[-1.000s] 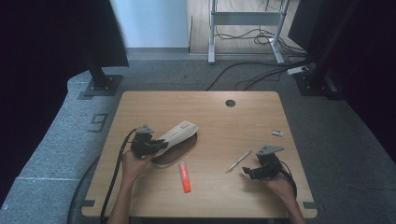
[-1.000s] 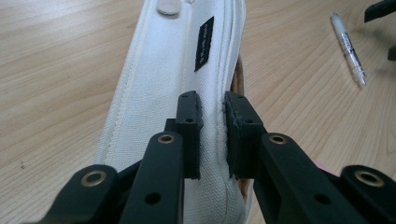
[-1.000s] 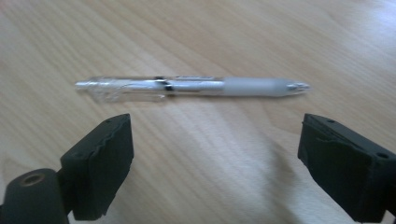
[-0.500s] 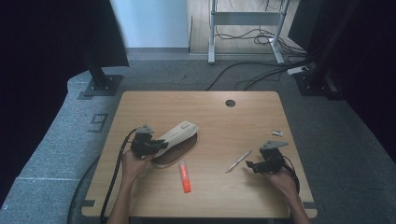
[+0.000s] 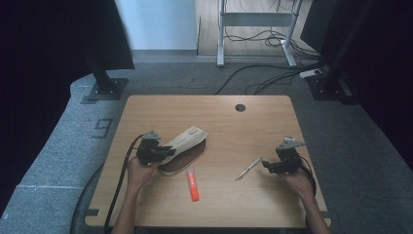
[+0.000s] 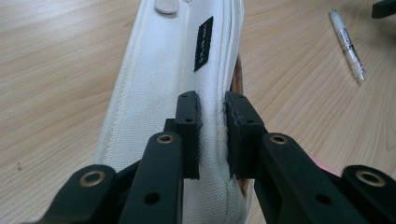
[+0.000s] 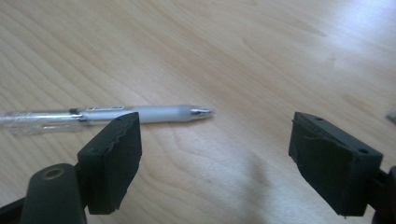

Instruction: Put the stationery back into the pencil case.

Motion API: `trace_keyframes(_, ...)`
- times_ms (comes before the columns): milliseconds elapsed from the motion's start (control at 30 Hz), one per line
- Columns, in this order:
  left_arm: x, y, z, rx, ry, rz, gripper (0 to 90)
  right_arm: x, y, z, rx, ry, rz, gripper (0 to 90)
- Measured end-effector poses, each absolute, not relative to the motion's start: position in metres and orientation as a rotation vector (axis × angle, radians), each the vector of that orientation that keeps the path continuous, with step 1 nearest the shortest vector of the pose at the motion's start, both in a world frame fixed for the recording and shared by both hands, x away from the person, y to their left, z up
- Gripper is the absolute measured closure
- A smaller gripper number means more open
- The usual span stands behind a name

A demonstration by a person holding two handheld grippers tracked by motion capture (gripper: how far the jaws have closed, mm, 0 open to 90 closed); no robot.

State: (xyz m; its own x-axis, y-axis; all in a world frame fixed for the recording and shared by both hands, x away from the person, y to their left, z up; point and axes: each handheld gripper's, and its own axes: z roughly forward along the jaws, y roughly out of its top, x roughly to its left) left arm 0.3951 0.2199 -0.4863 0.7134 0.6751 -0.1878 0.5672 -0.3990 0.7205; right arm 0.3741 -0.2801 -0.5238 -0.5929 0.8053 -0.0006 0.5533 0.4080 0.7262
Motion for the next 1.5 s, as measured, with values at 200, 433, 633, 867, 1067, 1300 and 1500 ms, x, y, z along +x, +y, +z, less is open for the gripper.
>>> trace_keyframes(200,0.395,0.219,-0.486,2.109,0.941,0.17,76.3,0.381,-0.287,-0.52,1.189,2.301,1.005,18.5)
trace_keyframes(433,0.395,0.219,-0.487,2.114,0.937,0.169,76.2,0.39,-0.299,-0.52,1.216,2.28,0.978,20.9)
trace_keyframes(633,0.395,0.218,-0.487,2.118,0.934,0.168,76.1,0.397,-0.312,-0.52,1.243,2.252,0.954,22.5)
trace_keyframes(867,0.395,0.217,-0.487,2.119,0.935,0.171,76.0,0.408,-0.326,-0.52,1.28,2.221,0.943,25.7)
trace_keyframes(1067,0.395,0.217,-0.487,2.125,0.931,0.177,76.0,0.419,-0.335,-0.519,1.315,2.19,0.927,26.4)
trace_keyframes(1300,0.395,0.217,-0.487,2.125,0.929,0.175,75.9,0.431,-0.342,-0.521,1.348,2.174,0.899,25.7)
trace_keyframes(1500,0.395,0.216,-0.487,2.126,0.927,0.175,75.7,0.441,-0.348,-0.524,1.384,2.156,0.892,25.4)
